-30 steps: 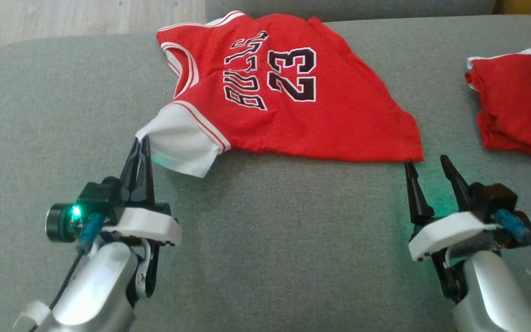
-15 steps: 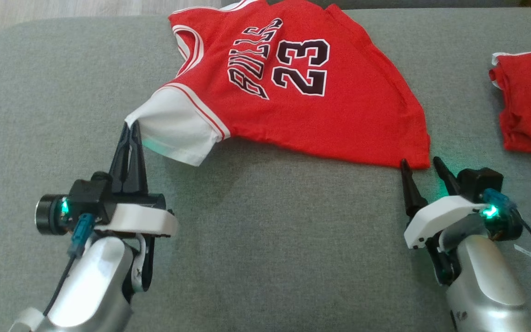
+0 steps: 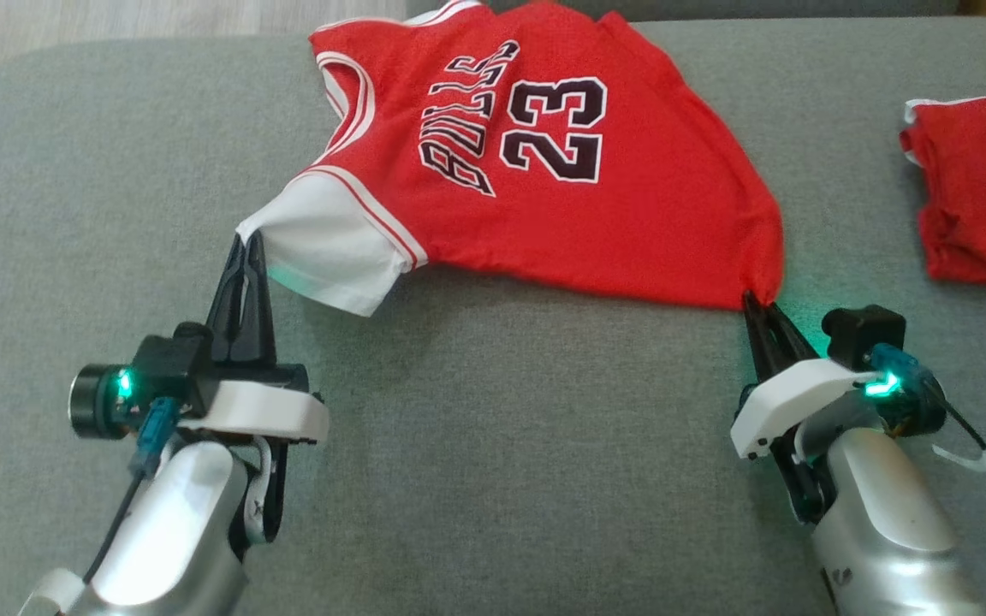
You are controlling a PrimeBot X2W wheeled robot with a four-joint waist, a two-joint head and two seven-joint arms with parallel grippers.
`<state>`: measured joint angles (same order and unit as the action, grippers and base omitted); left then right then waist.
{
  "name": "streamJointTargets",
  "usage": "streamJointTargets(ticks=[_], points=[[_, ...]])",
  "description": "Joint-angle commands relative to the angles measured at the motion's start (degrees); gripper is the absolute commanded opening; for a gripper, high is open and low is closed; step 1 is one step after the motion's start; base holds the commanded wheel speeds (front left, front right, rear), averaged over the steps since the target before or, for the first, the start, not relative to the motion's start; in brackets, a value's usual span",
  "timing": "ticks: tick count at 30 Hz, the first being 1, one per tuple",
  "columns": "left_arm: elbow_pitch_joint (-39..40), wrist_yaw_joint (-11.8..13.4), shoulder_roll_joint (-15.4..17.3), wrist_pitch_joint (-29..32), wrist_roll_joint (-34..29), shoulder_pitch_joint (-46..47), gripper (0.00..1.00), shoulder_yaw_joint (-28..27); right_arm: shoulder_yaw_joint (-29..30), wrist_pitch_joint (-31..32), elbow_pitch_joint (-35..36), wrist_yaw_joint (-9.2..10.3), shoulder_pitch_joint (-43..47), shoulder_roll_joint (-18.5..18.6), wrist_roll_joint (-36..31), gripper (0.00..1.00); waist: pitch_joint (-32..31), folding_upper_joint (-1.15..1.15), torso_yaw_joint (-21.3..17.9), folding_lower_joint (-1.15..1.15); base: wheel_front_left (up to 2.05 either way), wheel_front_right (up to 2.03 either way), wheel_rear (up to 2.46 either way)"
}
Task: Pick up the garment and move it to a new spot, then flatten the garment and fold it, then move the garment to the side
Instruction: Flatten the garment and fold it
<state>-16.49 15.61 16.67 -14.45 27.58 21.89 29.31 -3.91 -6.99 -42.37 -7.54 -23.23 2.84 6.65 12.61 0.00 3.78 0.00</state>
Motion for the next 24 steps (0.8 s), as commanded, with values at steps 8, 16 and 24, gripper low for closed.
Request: streamJointTargets(ticks=[8, 16, 24], points=[[1.8, -1.8, 1.9, -0.5, 0.9, 1.1, 0.00, -4.2, -3.8, -4.9, 4.6, 0.05, -1.1, 0.0, 2.2, 0.00, -3.7, 0.00, -2.4, 0.00, 0.00, 0.00, 0.00], [6.6, -5.7, 3.9, 2.6, 4.8, 10.6, 0.00, -7.5, -4.4, -6.2, 15.9, 0.05, -5.5, 0.4, 1.0, 0.00, -8.8, 0.00, -3.9, 0.00, 0.00, 0.00, 0.00], [12.8, -4.7, 5.7, 3.7, 5.7, 20.0, 0.00, -11.9, -4.4, -3.2, 27.5, 0.05, -9.8, 4.4, 2.3, 0.00, -13.6, 0.00, -5.2, 0.00, 0.00, 0.00, 0.00]])
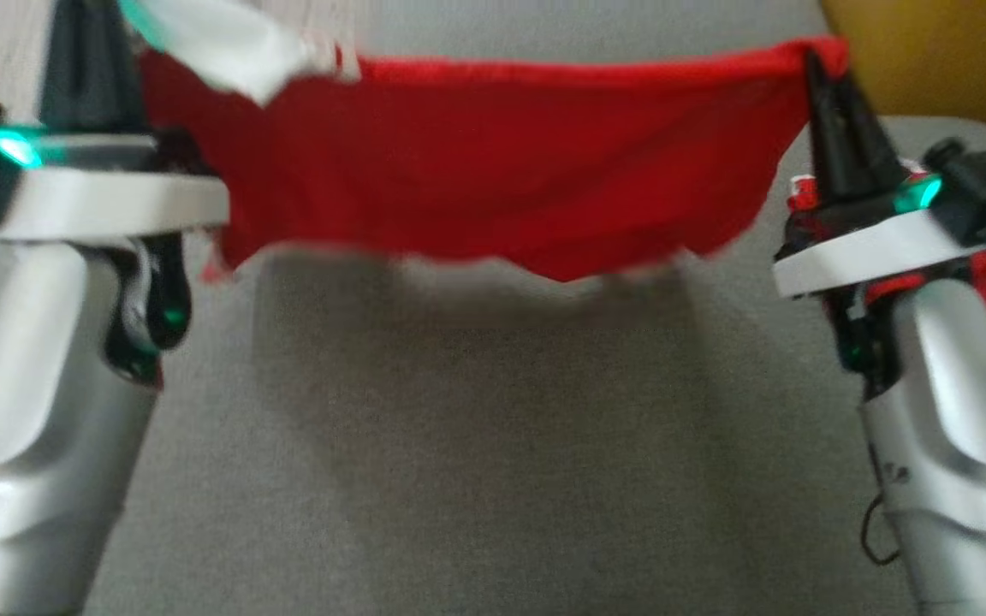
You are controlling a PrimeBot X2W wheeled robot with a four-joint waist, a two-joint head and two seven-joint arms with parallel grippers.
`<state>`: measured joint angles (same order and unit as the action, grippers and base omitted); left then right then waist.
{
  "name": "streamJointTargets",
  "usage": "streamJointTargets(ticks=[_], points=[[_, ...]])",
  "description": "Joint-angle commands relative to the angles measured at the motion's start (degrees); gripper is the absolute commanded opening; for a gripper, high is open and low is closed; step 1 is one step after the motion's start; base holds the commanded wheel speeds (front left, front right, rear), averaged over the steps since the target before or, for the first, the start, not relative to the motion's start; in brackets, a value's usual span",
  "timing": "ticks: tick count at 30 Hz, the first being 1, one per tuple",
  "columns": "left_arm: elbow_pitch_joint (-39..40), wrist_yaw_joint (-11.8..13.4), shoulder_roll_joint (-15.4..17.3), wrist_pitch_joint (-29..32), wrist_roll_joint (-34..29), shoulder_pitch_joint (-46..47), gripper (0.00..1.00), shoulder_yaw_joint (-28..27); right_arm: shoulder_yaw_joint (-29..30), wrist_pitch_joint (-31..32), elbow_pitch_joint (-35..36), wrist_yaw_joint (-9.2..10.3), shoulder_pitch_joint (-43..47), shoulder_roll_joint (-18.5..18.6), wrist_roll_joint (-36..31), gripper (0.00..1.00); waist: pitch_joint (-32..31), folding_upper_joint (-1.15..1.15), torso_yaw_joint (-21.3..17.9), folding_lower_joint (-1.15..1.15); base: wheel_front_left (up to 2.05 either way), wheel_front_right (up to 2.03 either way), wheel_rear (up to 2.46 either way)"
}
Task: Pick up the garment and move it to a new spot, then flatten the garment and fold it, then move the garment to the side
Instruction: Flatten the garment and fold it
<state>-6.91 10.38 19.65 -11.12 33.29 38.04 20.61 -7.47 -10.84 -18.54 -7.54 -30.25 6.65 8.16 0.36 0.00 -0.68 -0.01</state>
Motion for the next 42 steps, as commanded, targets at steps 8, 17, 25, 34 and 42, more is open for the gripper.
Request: streamJointTargets(ticks=[8, 17, 25, 34, 42], points=[[16.5, 3.5, 5.7, 4.9, 1.1, 5.6, 0.00, -6.7, 2.7, 6.5, 18.5, 0.05, -3.8, 3.8, 1.6, 0.00, -2.6, 0.00, -1.8, 0.01, 0.00, 0.00, 0.00], [24.2, 4.5, 9.7, 14.7, 2.2, 7.3, 0.00, -6.2, 6.2, 17.4, 32.7, 0.05, -1.6, 4.5, -2.2, 0.00, 1.9, 0.00, -1.7, 0.01, 0.00, 0.00, 0.00], [3.6, -2.9, 11.9, 16.5, 1.0, 20.7, 0.00, -3.3, 2.9, 18.4, 18.2, 0.05, -16.6, 6.0, 0.0, 0.00, 14.4, 0.00, -1.5, 0.01, 0.00, 0.00, 0.00], [-25.2, -8.0, 8.2, 5.8, -4.1, 44.6, 0.00, -1.7, -0.3, 4.7, -12.5, 0.05, -44.4, 6.5, -4.2, 0.00, 21.7, 0.00, 0.4, 0.01, 0.00, 0.00, 0.00], [-38.6, -13.4, 4.3, -0.8, -5.5, 43.4, 0.00, 2.7, -3.2, -1.2, -30.6, 0.05, -43.3, 5.5, -7.3, 0.00, 20.8, 0.00, 1.8, 0.01, 0.00, 0.00, 0.00]])
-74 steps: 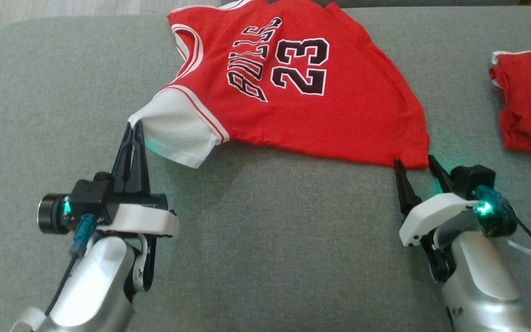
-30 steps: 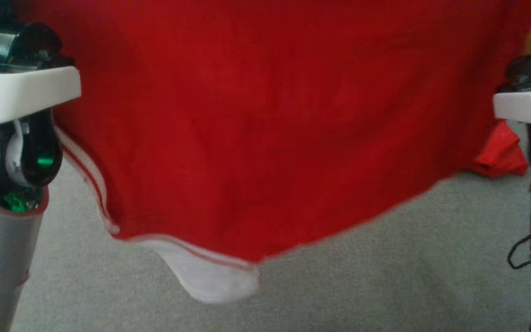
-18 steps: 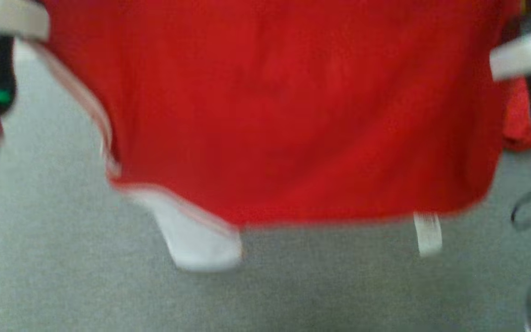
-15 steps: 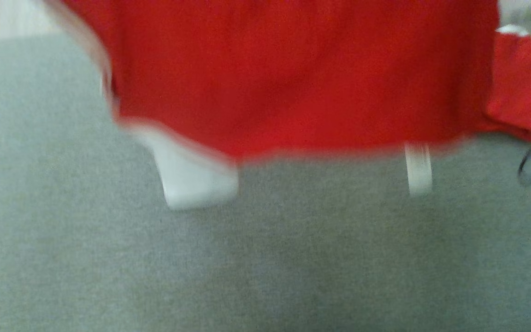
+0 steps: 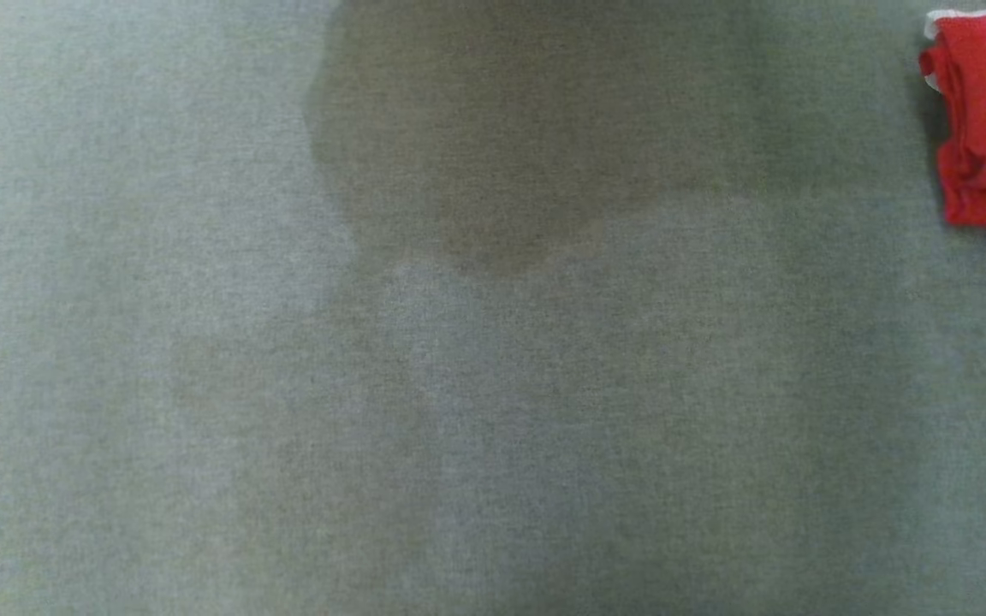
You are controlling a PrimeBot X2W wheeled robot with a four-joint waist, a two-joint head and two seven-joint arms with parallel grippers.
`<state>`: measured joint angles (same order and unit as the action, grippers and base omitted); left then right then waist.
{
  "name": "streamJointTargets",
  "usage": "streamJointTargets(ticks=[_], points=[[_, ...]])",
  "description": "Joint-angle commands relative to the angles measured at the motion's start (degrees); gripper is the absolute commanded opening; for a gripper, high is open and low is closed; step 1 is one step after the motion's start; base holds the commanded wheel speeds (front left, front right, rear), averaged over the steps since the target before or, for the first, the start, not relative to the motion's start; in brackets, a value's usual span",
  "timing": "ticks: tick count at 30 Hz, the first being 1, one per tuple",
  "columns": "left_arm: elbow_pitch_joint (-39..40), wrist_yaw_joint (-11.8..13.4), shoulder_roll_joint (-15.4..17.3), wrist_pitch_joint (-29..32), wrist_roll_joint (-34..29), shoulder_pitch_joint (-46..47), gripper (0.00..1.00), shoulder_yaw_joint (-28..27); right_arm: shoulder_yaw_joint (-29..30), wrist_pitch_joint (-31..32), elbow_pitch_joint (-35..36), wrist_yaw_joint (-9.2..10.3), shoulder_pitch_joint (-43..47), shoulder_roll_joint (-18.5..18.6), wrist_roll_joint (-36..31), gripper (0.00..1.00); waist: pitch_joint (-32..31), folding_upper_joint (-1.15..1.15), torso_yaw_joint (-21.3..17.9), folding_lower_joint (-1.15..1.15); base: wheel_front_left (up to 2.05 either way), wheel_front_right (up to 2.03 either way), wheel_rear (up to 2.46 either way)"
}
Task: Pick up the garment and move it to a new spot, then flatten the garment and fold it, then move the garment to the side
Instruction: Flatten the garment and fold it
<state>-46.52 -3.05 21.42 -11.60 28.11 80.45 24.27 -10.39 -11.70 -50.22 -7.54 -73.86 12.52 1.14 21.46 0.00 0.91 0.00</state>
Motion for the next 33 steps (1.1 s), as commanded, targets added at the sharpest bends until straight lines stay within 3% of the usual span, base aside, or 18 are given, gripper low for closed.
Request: streamJointTargets(ticks=[1, 9, 15, 25, 33], points=[[0.1, -0.4, 2.2, -0.8, -0.6, -0.3, 0.00, -0.3, -1.3, -0.5, -0.6, 0.05, 1.5, -0.2, -0.3, 0.00, -0.5, 0.00, 0.4, 0.00, 0.00, 0.00, 0.00], [-3.3, -1.8, 2.0, -2.7, -2.1, -13.8, 0.00, 3.5, -11.7, 0.3, -9.4, 0.05, 9.8, 1.3, 3.7, 0.00, -3.4, 0.00, 0.5, 0.00, 0.00, 0.00, 0.00], [-0.7, -2.9, 4.2, -3.1, -3.2, -26.2, 0.00, 7.0, -22.7, 4.2, -10.2, 0.05, 17.0, 4.5, 11.6, 0.00, -8.3, 0.00, 0.4, 0.00, 0.00, 0.00, 0.00], [13.8, -3.8, 10.3, 4.7, -0.3, -44.1, 0.00, 11.6, -39.8, 15.4, 3.1, 0.05, 29.2, 16.1, 31.3, 0.00, -17.9, 0.00, 0.4, 0.00, 0.00, 0.00, 0.00], [33.2, 0.6, 16.9, 14.7, 3.6, -57.9, 0.00, 12.0, -46.9, 23.6, 16.9, 0.05, 36.9, 25.9, 43.9, 0.00, -22.1, 0.00, 0.4, 0.00, 0.00, 0.00, 0.00]])
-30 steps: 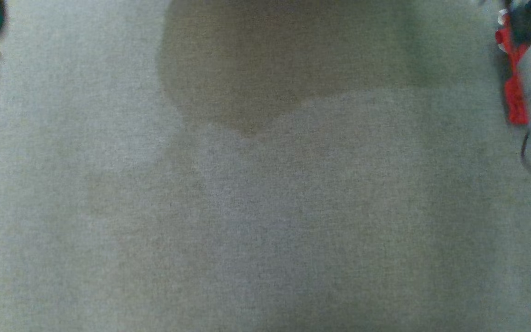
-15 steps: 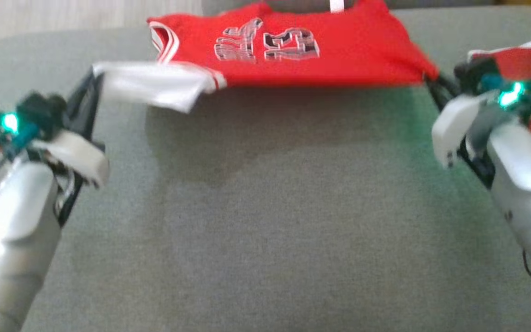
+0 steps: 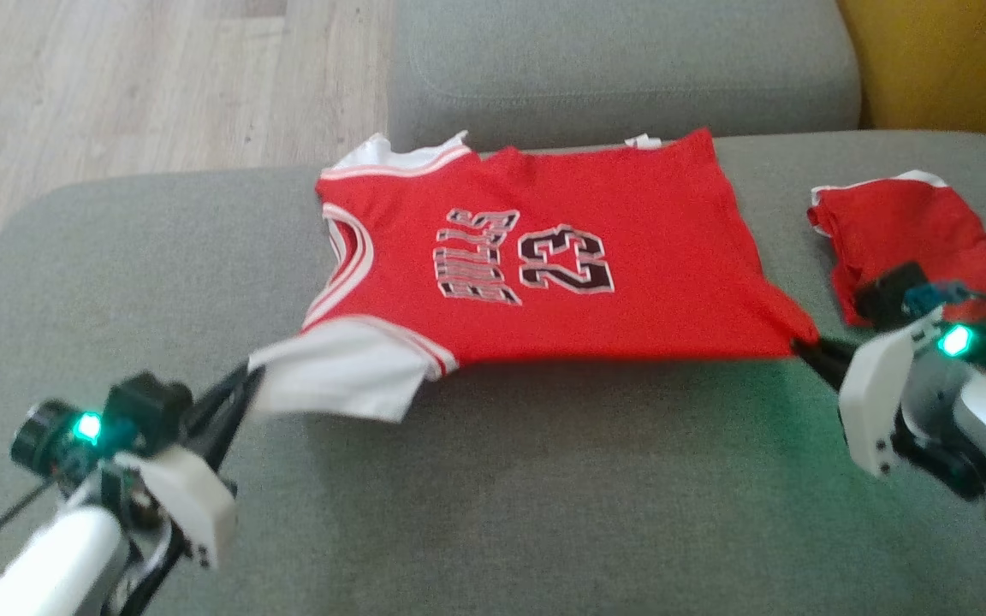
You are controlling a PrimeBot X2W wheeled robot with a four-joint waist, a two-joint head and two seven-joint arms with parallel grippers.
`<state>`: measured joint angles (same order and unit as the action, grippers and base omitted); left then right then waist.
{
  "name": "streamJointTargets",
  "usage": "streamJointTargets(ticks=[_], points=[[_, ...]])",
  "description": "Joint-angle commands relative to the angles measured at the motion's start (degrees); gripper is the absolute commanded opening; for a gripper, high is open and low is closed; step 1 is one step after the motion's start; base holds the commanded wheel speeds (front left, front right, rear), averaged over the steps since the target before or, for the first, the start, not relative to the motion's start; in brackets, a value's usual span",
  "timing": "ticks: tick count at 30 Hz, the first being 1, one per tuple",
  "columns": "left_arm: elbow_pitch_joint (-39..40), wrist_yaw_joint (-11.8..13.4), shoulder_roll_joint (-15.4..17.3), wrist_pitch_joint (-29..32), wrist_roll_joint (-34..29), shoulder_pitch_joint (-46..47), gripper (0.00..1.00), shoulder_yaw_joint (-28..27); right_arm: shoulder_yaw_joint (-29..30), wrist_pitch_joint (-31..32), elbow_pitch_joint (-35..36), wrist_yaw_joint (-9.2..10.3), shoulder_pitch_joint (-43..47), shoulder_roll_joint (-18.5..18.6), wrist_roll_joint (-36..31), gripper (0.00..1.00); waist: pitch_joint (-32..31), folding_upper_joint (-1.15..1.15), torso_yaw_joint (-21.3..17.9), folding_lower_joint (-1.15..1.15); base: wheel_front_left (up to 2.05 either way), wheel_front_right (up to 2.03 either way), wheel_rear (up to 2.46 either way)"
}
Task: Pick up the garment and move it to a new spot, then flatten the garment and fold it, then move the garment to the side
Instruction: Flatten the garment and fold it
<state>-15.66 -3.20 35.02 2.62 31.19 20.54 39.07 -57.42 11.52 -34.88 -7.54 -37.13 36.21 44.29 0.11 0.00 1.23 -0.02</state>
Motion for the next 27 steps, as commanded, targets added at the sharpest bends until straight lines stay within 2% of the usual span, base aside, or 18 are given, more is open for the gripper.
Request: streamJointTargets(ticks=[1, 5, 12, 18, 27], points=[[4.8, 1.5, 4.2, 1.7, 0.9, 0.5, 0.00, -2.8, -0.4, 1.1, 3.1, 0.05, 1.0, 3.3, 1.8, 0.00, -1.0, 0.00, 0.1, 0.02, 0.00, 0.00, 0.00], [14.8, 4.8, 7.7, 6.9, 3.2, -5.4, 0.00, -3.1, -0.9, 3.5, 8.9, 0.05, 3.2, 6.9, 5.3, 0.00, -1.2, 0.00, 0.2, 0.02, 0.00, 0.00, 0.00], [19.5, 6.7, 8.8, 10.0, 3.7, -6.0, 0.00, -3.3, 0.9, 4.2, 10.9, 0.05, 2.7, 7.1, 5.1, 0.00, 0.0, 0.00, -0.3, 0.02, 0.00, 0.00, 0.00], [18.2, 5.7, 7.9, 11.6, 3.3, -2.4, 0.00, -2.7, 2.3, 4.5, 10.4, 0.05, 0.7, 5.5, 3.9, 0.00, 2.4, 0.00, -1.1, 0.02, 0.00, 0.00, 0.00], [10.3, 0.9, 6.1, 14.6, 0.7, 8.8, 0.00, -1.2, 3.6, 4.3, 6.9, 0.05, -3.7, 1.2, 1.4, 0.00, 7.3, 0.00, -2.0, 0.02, 0.00, 0.00, 0.00]])
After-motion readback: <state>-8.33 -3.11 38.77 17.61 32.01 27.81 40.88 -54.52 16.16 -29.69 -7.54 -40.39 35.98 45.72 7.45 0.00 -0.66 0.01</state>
